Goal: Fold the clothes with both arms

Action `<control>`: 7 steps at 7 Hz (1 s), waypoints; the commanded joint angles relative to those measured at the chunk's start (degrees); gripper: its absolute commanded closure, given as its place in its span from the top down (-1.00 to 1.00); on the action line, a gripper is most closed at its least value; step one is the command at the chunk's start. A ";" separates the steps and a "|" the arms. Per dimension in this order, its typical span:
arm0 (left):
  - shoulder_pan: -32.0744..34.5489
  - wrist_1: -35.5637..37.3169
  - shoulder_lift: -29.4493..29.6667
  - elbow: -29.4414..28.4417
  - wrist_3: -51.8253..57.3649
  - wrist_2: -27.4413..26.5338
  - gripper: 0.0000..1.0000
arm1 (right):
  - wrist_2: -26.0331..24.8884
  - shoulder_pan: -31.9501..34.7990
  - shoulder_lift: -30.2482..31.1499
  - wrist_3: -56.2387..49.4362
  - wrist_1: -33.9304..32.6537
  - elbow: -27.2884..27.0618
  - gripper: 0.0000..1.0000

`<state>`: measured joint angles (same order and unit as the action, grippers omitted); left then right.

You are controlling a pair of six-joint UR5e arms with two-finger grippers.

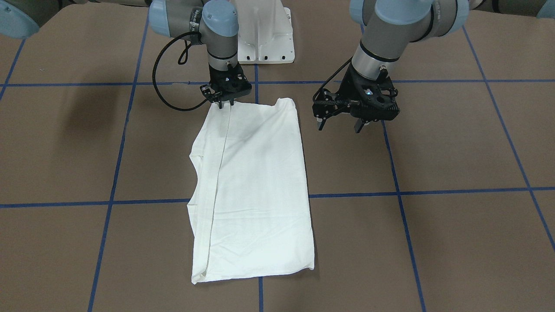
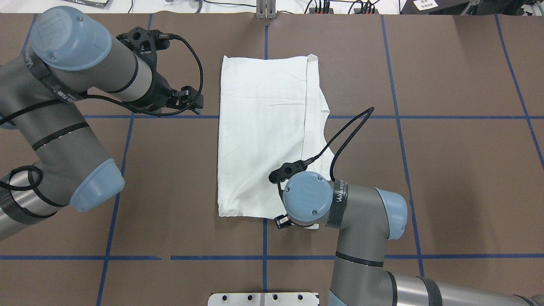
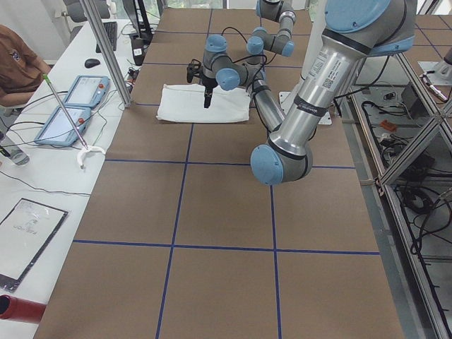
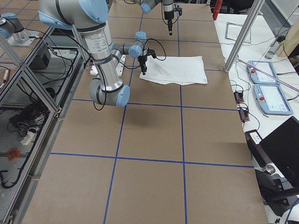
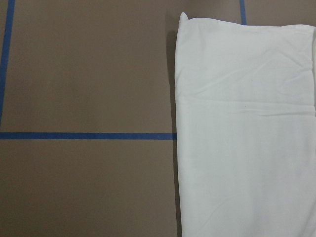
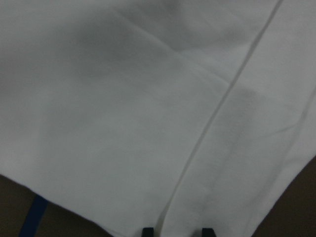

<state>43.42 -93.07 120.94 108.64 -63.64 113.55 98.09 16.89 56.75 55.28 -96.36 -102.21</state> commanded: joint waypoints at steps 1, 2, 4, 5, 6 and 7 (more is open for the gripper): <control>-0.01 -0.01 0.00 -0.09 0.01 0.00 1.00 | 0.00 0.07 -0.06 0.00 0.03 0.00 -0.68; -0.01 -0.09 0.09 -0.62 0.01 0.00 1.00 | -0.26 0.34 0.28 0.00 0.03 -0.79 -1.00; -0.09 -0.10 0.09 -0.62 -0.08 0.00 1.00 | -0.18 1.21 2.90 0.00 -0.06 -5.25 -1.00; -0.35 -0.01 0.09 -0.62 -0.25 0.00 1.00 | -0.18 1.91 3.88 0.00 -0.06 -6.32 -1.00; -0.36 -0.09 0.26 -0.62 -0.43 0.00 1.00 | -0.09 2.44 5.37 0.09 -0.14 -7.29 -1.00; -0.70 -0.01 0.44 -0.62 -0.69 0.00 1.00 | -0.09 2.71 7.56 0.70 -0.15 -7.56 -1.00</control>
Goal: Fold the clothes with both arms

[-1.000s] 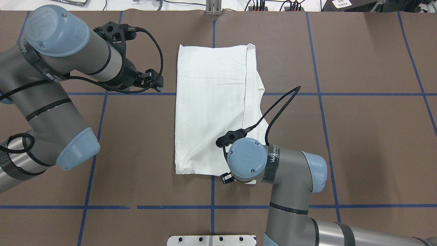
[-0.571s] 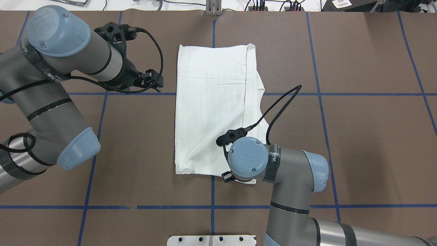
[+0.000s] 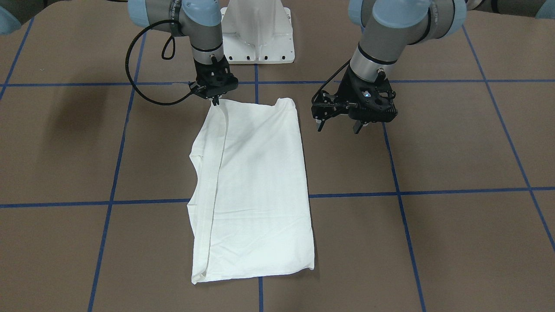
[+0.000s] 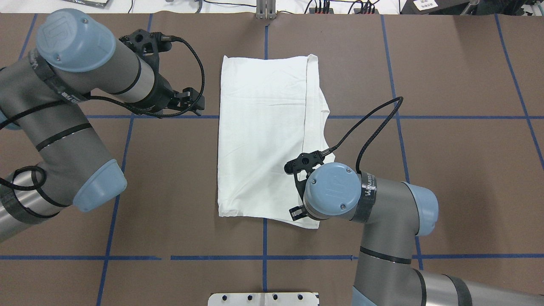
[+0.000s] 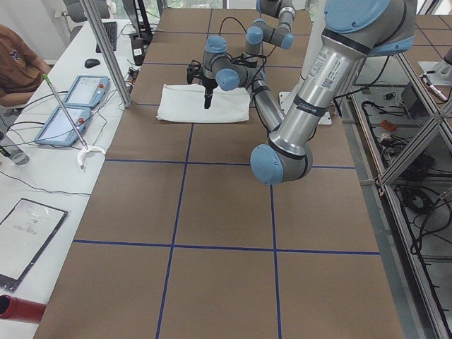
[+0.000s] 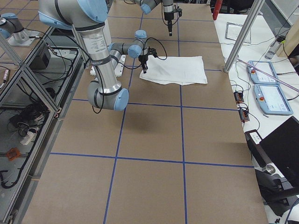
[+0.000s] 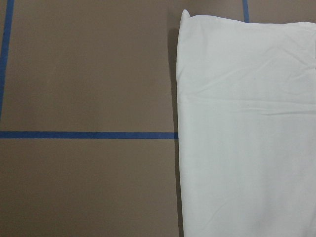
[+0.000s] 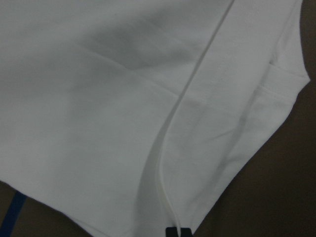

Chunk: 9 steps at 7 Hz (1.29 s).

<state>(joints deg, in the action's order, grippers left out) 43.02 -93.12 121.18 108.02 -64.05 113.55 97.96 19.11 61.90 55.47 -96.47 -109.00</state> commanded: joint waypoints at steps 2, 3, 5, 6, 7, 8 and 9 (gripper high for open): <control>-0.65 -0.21 0.37 0.00 -0.46 -0.09 1.00 | 0.38 0.92 7.60 0.96 -0.12 -3.23 -1.00; -0.65 -0.21 0.37 0.00 -0.38 -0.09 1.00 | 0.65 1.27 10.41 1.22 -0.56 -5.33 -1.00; -1.01 -0.56 0.55 0.00 -0.38 -0.09 1.00 | 1.00 1.10 10.53 1.57 -4.16 -7.11 0.79; -1.01 -0.57 0.55 -0.09 -0.38 -0.09 1.00 | 0.83 1.10 10.17 3.57 -4.08 -7.11 1.00; -1.01 -0.65 0.55 -0.18 -0.38 -0.09 1.00 | 0.48 1.54 10.08 3.68 -3.90 -7.02 1.00; -1.01 -0.57 0.64 -0.18 -0.46 -0.09 1.00 | 0.47 2.41 9.47 3.60 -3.55 -7.11 1.00; -2.48 -0.57 0.29 -0.35 -0.72 -0.09 1.00 | 0.56 3.55 7.64 3.68 -3.29 -7.19 1.00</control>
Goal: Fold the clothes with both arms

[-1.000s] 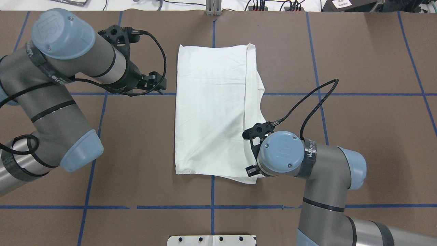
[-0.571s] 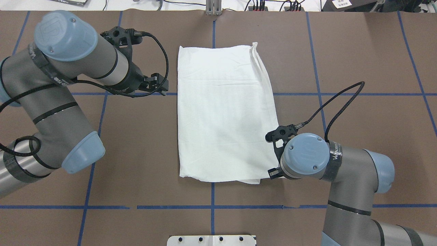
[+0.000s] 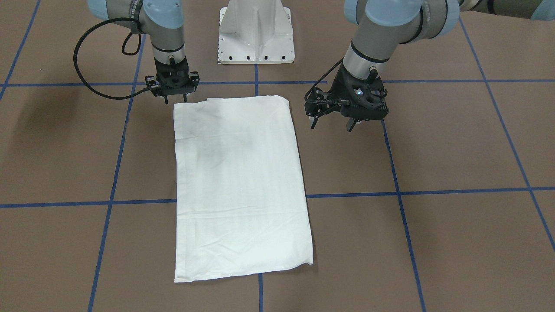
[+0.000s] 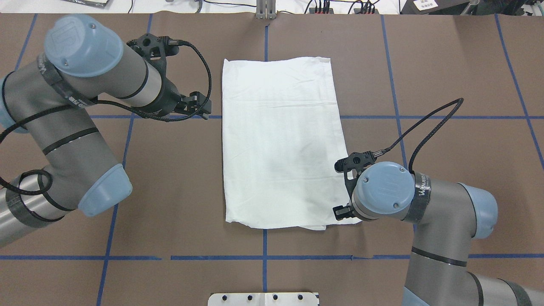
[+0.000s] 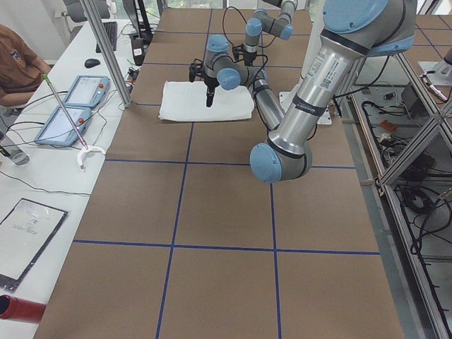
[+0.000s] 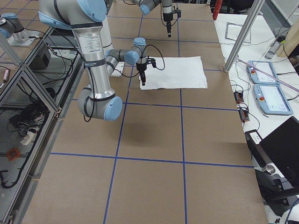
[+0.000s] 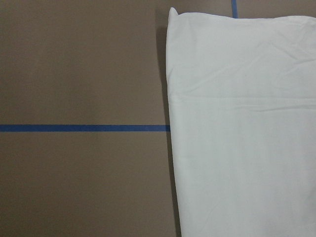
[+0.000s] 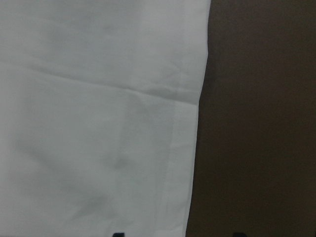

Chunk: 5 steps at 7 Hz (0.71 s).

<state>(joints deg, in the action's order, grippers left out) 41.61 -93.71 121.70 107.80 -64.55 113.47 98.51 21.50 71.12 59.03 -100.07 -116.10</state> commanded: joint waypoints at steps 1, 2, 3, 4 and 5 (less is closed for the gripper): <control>-3.27 -0.16 -0.58 -0.22 -4.49 -0.09 1.00 | 0.37 2.48 -2.82 0.21 2.92 -0.44 1.00; -6.34 -2.33 -0.85 -0.22 -11.06 -0.18 1.00 | 0.72 3.45 -2.92 2.99 5.56 -0.44 1.00; -9.24 -5.66 -2.59 -0.22 -18.52 -1.13 1.00 | 0.90 3.99 -2.92 5.80 9.42 -0.44 1.00; -13.53 -7.61 -3.48 -0.22 -25.12 -3.75 1.00 | 2.03 4.95 -2.92 6.79 11.19 -0.44 1.00; -17.67 -7.63 -3.14 -1.00 -30.49 -5.78 1.00 | 3.69 6.09 -2.92 6.89 11.21 -0.44 1.00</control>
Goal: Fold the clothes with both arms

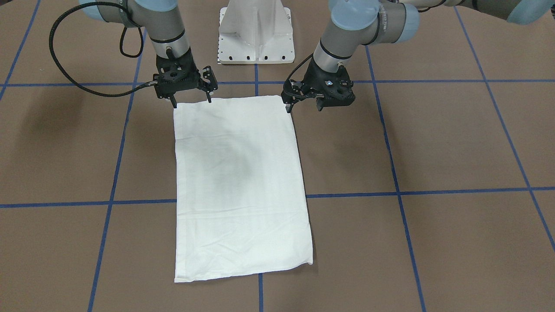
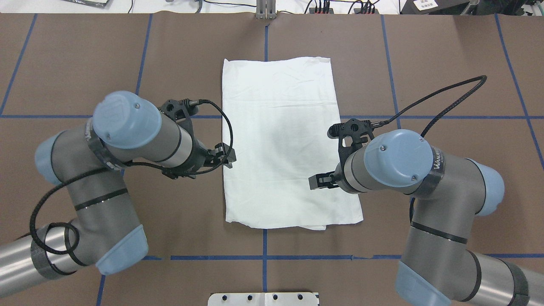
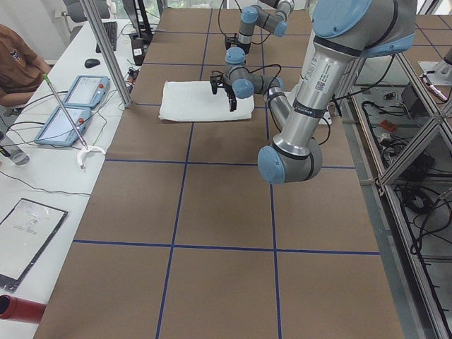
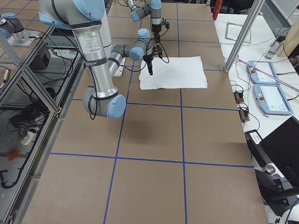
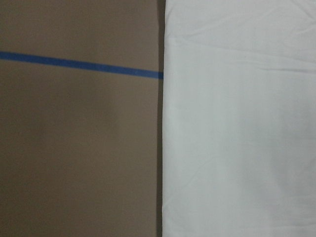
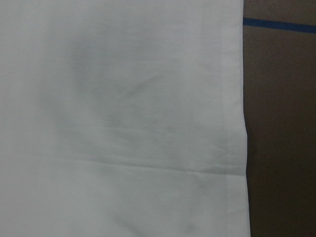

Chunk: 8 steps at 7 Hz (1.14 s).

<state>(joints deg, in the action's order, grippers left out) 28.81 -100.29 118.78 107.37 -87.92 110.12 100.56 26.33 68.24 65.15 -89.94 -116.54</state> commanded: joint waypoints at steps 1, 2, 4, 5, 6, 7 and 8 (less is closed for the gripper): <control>-7.51 -1.22 0.83 -3.01 -11.44 -2.72 0.99 | 3.65 2.66 -0.03 0.77 1.17 0.08 1.00; -8.50 -2.27 2.15 -5.91 -12.44 -3.33 0.93 | 4.28 3.20 -0.29 1.03 1.09 0.08 1.00; -8.68 -6.56 3.74 -11.19 -14.46 -4.04 0.75 | 4.29 3.64 -0.38 1.12 1.08 0.17 1.00; -8.68 -6.67 3.74 -11.47 -14.30 -4.04 0.66 | 4.38 3.64 -0.38 1.12 1.08 0.17 1.00; -8.68 -6.67 3.48 -11.39 -13.95 -4.21 0.66 | 5.07 4.08 -0.38 1.12 1.17 0.17 1.00; -8.68 -6.58 3.13 -11.13 -13.85 -4.22 0.66 | 5.69 4.43 -0.38 1.12 1.17 0.08 1.00; -8.68 -6.24 2.87 -10.78 -13.77 -4.22 0.66 | 5.70 4.61 -0.38 1.12 1.17 0.17 1.00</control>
<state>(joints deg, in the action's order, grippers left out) 20.13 -106.79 121.99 96.27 -101.82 105.93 105.96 30.62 67.85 66.27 -88.78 -116.39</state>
